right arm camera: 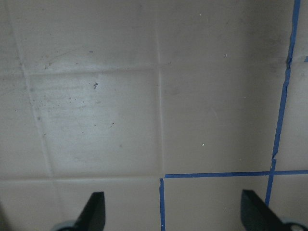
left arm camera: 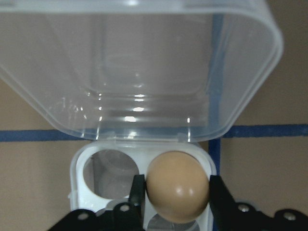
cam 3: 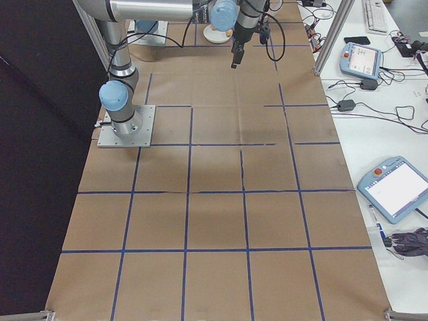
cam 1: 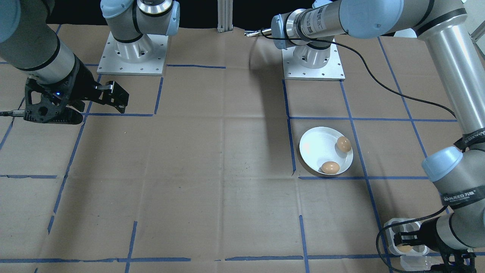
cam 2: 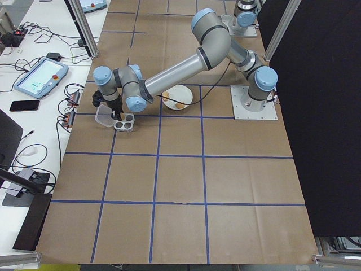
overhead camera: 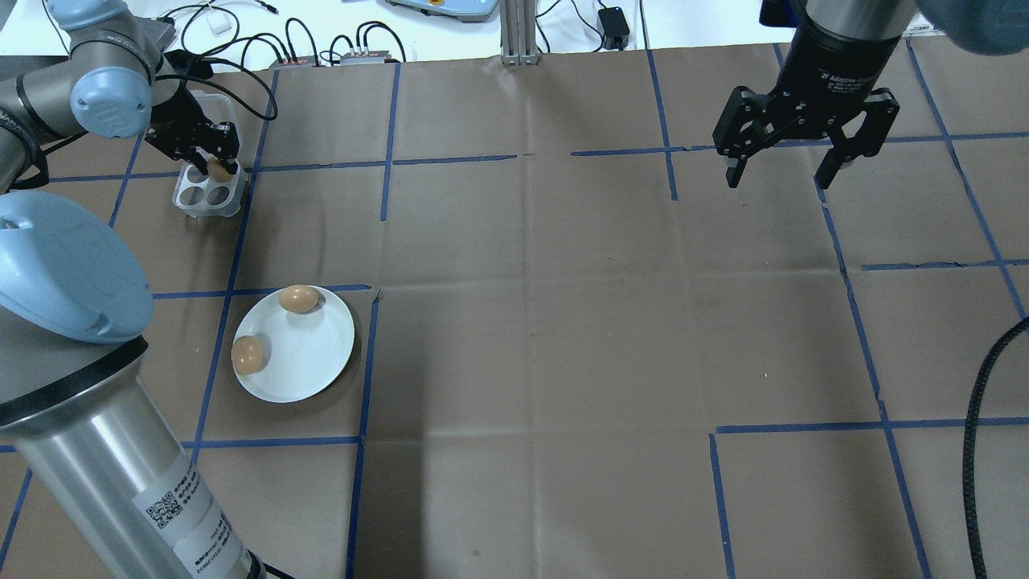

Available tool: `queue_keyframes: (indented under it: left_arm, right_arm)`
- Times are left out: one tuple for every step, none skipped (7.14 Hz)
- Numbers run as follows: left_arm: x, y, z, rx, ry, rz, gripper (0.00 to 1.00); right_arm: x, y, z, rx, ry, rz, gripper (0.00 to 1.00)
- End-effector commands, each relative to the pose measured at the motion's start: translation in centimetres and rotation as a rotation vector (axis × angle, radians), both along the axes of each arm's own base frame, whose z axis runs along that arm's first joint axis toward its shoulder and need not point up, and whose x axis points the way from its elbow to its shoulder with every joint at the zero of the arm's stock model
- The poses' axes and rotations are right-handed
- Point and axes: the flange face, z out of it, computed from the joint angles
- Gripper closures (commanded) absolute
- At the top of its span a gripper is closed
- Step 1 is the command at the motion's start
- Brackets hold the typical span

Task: Place egg on plate

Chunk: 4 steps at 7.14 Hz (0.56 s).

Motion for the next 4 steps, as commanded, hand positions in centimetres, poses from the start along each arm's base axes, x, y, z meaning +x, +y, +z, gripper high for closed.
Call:
queue_keyframes:
  left_arm:
    - [0.4, 0.2, 0.3, 0.002, 0.002, 0.001, 0.68]
    - [0.5, 0.1, 0.4, 0.0, 0.001, 0.001, 0.76]
    - [0.5, 0.1, 0.6, -0.002, 0.0, 0.001, 0.8]
    - [0.5, 0.3, 2.5, -0.014, -0.004, 0.002, 0.85]
  right_arm:
    - [0.0, 0.0, 0.0, 0.0, 0.0, 0.0, 0.0]
    - [0.0, 0.0, 0.0, -0.001, 0.0, 0.0, 0.0]
    - [0.0, 0.0, 0.0, 0.0, 0.0, 0.0, 0.0]
    - [0.0, 0.0, -0.1, 0.002, 0.0, 0.0, 0.0]
